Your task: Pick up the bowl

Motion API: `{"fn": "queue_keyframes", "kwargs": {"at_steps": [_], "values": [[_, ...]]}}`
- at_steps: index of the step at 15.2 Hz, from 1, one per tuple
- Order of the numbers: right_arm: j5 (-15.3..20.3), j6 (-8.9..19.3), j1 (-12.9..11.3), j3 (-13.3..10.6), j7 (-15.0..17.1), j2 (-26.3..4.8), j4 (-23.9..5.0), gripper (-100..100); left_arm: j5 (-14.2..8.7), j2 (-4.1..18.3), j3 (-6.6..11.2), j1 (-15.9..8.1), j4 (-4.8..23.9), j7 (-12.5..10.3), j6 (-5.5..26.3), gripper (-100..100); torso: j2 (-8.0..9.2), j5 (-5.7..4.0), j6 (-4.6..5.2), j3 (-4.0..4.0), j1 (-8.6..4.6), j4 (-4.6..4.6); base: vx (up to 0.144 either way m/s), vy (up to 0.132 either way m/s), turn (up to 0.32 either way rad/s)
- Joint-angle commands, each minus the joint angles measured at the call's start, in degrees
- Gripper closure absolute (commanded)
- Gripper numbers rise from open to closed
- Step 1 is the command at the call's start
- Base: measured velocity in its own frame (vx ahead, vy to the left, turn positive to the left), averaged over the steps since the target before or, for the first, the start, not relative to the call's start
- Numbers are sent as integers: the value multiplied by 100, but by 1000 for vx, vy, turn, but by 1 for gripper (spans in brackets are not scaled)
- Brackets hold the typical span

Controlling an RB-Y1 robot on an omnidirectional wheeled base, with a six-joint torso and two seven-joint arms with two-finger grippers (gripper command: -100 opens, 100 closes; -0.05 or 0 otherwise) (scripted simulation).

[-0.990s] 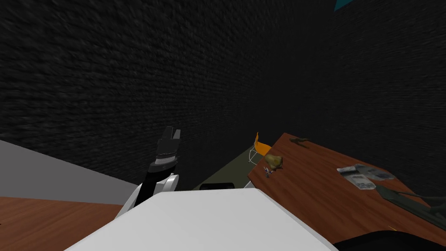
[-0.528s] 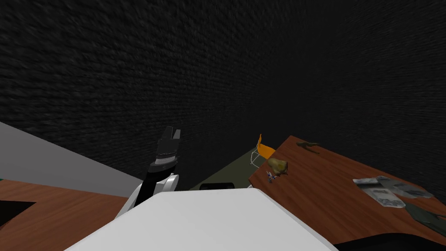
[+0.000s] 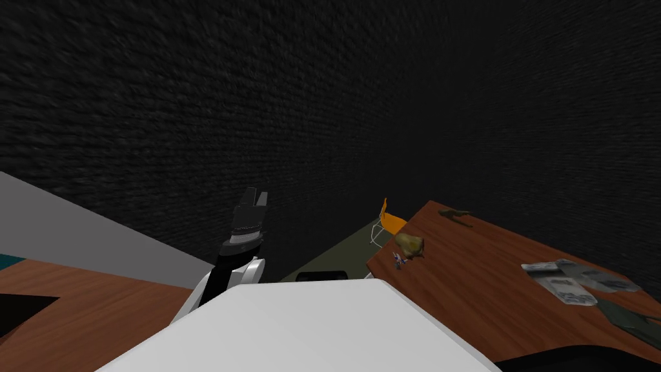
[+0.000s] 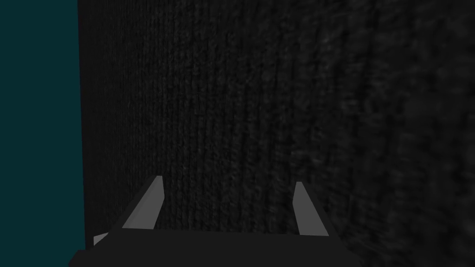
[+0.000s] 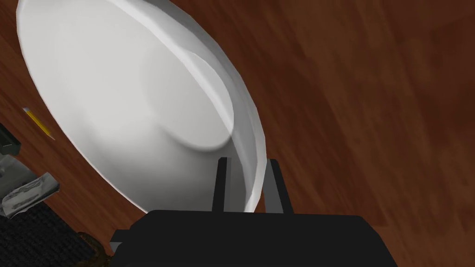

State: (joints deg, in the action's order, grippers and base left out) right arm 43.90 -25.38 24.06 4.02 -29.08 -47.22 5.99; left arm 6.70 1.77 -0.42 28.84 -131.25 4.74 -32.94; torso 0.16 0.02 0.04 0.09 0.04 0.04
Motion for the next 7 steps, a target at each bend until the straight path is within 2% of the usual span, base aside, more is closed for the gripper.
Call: {"fn": "queue_keyframes", "kwargs": {"at_steps": [1,4,5,6,7], "values": [[61,-159,134,52,56,-142,42,100,0,0,0,0,0,0,0,0,0,0,0,0,0,0,33,58,-47],[81,-222,167,73,65,-191,136,100,0,-1,-1,1,0,0,0,0,-21,15,5,-12,55,-6,63,109,-68],[81,-222,167,73,66,-191,173,100,0,-1,-1,1,0,0,0,0,-23,17,-1,-13,53,-4,26,42,4],[81,-222,167,73,65,-191,36,100,0,-1,-1,0,0,0,0,0,-23,17,-7,-12,42,-3,13,10,37],[76,-218,126,80,71,-179,47,100,0,0,0,0,0,0,0,0,-18,17,-3,-11,31,-4,7,1,19]]}}
